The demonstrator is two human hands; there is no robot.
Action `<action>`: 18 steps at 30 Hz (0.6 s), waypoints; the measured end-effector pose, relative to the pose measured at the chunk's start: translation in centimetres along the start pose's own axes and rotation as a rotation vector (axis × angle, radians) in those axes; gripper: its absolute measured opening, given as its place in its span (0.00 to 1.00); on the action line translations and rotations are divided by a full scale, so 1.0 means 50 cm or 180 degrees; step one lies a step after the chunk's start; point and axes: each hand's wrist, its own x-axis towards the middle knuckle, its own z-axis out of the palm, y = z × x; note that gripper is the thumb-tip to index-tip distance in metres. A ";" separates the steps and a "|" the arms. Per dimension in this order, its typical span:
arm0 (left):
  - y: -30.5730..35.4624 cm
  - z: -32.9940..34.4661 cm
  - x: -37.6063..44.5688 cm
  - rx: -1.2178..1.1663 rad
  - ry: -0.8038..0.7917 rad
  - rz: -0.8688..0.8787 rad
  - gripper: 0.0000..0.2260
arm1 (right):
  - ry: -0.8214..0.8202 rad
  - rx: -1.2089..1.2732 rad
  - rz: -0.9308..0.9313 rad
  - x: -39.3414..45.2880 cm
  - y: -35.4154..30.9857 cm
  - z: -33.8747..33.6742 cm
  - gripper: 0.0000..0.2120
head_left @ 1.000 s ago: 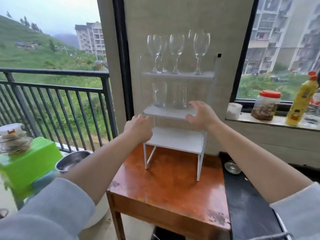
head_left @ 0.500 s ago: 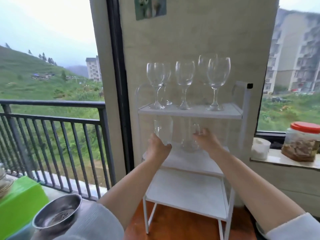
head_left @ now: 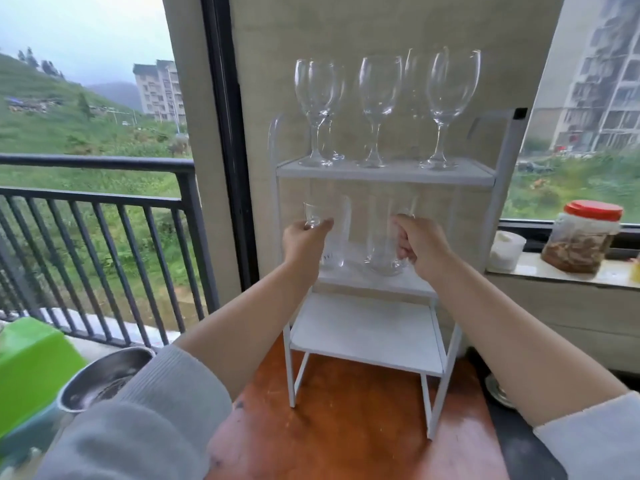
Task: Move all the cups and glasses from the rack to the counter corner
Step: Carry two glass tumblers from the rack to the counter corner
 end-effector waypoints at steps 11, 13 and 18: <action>-0.044 -0.090 -0.237 -0.0176 -0.0343 0.0410 0.24 | 0.0419 0.1017 -0.0292 -0.325 -0.002 -0.071 0.23; -0.077 -0.087 -0.287 -0.0136 -0.0507 0.0289 0.23 | 0.0589 0.0979 -0.0247 -0.400 0.026 -0.103 0.26; -0.173 -0.018 -0.435 -0.0091 -0.1127 -0.0305 0.19 | 0.1266 0.0826 0.0131 -0.597 0.086 -0.234 0.27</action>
